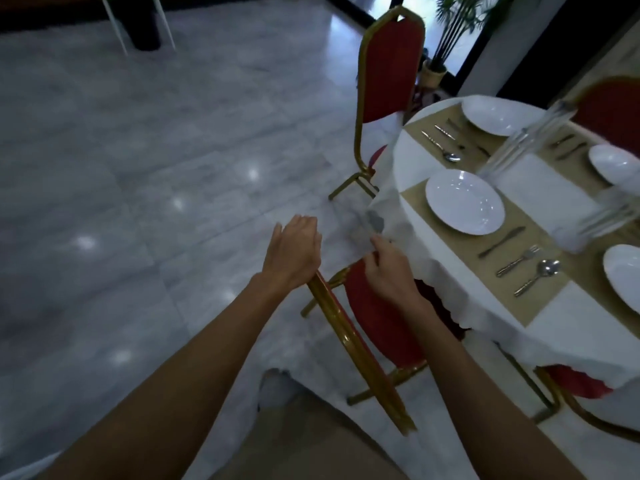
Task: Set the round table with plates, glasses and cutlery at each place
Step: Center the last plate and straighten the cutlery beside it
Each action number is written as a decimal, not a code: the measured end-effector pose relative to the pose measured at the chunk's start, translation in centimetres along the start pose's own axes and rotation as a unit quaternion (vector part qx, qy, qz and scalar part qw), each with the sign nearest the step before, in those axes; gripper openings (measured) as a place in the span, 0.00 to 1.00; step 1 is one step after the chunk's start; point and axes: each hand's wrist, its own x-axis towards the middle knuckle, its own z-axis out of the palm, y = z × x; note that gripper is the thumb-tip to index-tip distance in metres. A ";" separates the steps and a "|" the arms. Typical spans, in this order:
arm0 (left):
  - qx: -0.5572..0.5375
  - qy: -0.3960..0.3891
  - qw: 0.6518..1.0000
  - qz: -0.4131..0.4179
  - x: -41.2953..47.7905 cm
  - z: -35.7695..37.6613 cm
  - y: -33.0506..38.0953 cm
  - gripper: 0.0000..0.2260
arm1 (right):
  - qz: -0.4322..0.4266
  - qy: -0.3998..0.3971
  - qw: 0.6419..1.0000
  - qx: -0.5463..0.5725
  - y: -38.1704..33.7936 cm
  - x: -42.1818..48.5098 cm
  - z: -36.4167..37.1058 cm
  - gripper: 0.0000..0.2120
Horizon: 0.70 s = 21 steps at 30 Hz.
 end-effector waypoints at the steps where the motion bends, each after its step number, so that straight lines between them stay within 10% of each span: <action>1: -0.006 -0.006 1.000 0.014 0.9 -0.1 -0.8 0.14 | 0.005 0.006 1.000 -0.008 -0.5 0.8 0.2 0.19; 21: -0.011 -0.143 0.956 0.256 29.1 -4.6 -10.9 0.19 | 0.156 0.100 0.982 -0.041 -8.4 25.4 1.9 0.19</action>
